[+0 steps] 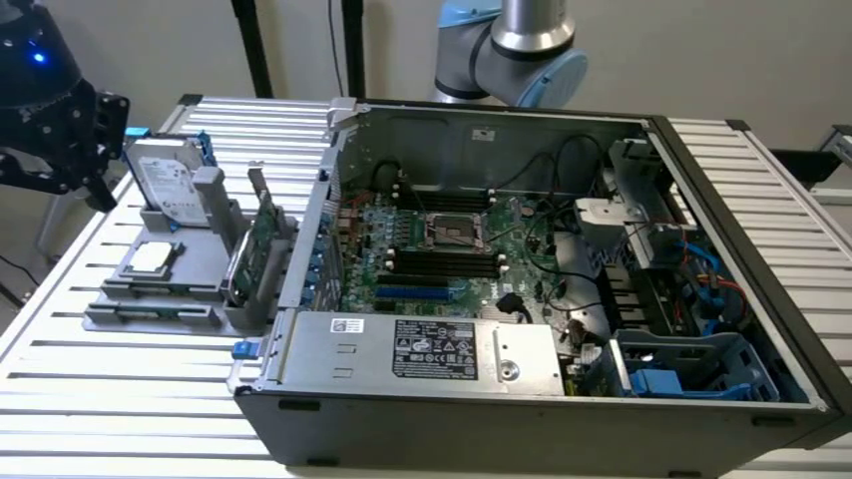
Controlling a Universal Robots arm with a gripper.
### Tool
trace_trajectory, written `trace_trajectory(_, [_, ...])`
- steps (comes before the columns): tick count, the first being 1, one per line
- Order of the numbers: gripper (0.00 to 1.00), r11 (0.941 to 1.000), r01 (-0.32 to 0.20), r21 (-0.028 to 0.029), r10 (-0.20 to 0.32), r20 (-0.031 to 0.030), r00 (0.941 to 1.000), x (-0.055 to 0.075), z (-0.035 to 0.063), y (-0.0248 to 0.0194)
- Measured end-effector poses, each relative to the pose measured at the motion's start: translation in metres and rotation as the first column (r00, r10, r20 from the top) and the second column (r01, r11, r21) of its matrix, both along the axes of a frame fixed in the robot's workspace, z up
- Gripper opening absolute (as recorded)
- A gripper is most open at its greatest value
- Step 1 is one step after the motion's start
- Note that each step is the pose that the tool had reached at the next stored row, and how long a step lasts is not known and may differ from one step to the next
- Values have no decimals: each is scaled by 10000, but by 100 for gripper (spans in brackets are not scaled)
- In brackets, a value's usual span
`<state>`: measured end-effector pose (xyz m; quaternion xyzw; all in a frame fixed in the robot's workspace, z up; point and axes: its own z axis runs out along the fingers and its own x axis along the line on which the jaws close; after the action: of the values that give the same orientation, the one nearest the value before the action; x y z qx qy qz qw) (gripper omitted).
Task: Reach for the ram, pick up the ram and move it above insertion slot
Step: 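Pick up the ram and move it above insertion slot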
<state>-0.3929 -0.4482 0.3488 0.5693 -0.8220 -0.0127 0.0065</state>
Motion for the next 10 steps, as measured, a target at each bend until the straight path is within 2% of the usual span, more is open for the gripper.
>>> trace_trajectory(5, [11, 9959, -903, -5, 903, 128, 9958, 0, -1, 0])
trace_trajectory(10, [11, 9835, -1810, -22, 1810, 254, 9832, 0, -1, 0])
